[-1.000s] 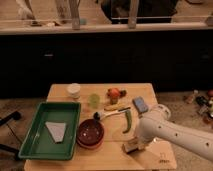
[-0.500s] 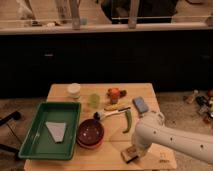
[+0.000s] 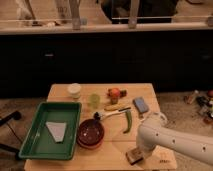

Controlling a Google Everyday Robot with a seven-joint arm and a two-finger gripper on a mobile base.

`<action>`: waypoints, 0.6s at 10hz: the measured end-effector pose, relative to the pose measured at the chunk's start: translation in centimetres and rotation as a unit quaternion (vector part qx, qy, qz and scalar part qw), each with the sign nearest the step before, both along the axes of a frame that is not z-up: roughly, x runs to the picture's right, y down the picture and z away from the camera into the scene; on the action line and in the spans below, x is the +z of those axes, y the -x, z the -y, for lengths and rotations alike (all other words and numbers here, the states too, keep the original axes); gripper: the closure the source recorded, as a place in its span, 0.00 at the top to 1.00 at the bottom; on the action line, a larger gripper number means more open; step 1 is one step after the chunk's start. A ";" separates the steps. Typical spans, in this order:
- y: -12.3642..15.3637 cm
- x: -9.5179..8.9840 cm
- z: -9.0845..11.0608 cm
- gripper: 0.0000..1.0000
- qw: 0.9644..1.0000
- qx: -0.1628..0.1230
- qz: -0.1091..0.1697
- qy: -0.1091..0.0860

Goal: Wipe table surface with eraser

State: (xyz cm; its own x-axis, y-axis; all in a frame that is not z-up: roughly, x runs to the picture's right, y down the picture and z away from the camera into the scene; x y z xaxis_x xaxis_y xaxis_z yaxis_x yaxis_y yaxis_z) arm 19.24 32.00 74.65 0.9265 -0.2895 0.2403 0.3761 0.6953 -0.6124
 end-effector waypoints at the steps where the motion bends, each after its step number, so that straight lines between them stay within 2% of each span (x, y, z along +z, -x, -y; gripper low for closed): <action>1: -0.2 0.1 0.2 0.00 1.000 0.000 -0.002 -0.001; 3: -1.4 0.9 1.1 0.00 1.000 0.008 -0.022 -0.012; 6: -1.3 0.9 1.1 0.00 1.000 0.008 -0.022 -0.011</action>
State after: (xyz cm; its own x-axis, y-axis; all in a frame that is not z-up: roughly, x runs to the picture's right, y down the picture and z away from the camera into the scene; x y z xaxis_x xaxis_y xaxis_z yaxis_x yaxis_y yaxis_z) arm 20.52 30.92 75.51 0.9404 -0.2794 0.1936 0.3384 0.7146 -0.6123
